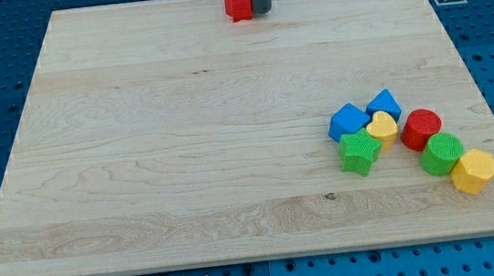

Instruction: Separate the hexagon from the green circle

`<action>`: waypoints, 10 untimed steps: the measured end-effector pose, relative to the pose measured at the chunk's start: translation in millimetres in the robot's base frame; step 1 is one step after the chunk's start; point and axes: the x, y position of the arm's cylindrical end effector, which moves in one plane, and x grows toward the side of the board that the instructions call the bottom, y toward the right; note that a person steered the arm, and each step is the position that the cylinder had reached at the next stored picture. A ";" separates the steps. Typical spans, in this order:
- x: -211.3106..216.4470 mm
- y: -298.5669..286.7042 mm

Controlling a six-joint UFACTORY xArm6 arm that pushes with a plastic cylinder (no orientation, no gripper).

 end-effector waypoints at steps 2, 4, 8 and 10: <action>-0.6 50.4; -0.8 50.4; 175.2 251.1; 311.7 273.4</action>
